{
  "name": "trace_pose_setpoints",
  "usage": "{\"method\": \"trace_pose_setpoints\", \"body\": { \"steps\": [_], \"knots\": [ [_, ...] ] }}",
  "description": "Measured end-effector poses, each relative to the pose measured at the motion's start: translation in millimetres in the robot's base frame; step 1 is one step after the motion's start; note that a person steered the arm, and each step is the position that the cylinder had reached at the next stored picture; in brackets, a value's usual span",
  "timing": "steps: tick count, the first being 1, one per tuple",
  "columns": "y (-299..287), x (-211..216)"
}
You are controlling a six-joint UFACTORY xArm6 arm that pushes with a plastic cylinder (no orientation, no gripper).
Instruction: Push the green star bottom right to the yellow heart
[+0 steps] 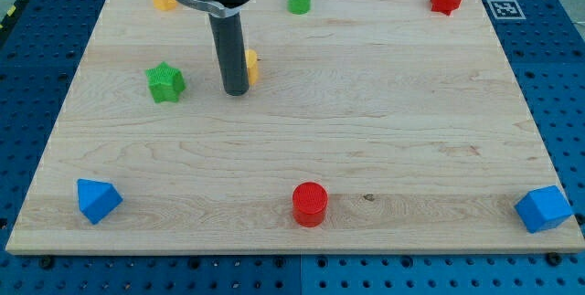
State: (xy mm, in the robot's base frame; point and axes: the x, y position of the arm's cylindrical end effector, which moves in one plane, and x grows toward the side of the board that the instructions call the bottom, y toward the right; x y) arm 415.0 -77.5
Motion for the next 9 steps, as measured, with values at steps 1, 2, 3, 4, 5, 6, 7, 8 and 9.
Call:
{"method": "trace_pose_setpoints", "body": {
  "steps": [1,2,3,4,5,6,7,8,9],
  "knots": [
    [1,-9],
    [-1,-13],
    [-8,-13],
    [-51,-15],
    [-80,-30],
    [-83,-49],
    [-117,-50],
    [-189,-50],
    [-208,-42]
  ]
}}
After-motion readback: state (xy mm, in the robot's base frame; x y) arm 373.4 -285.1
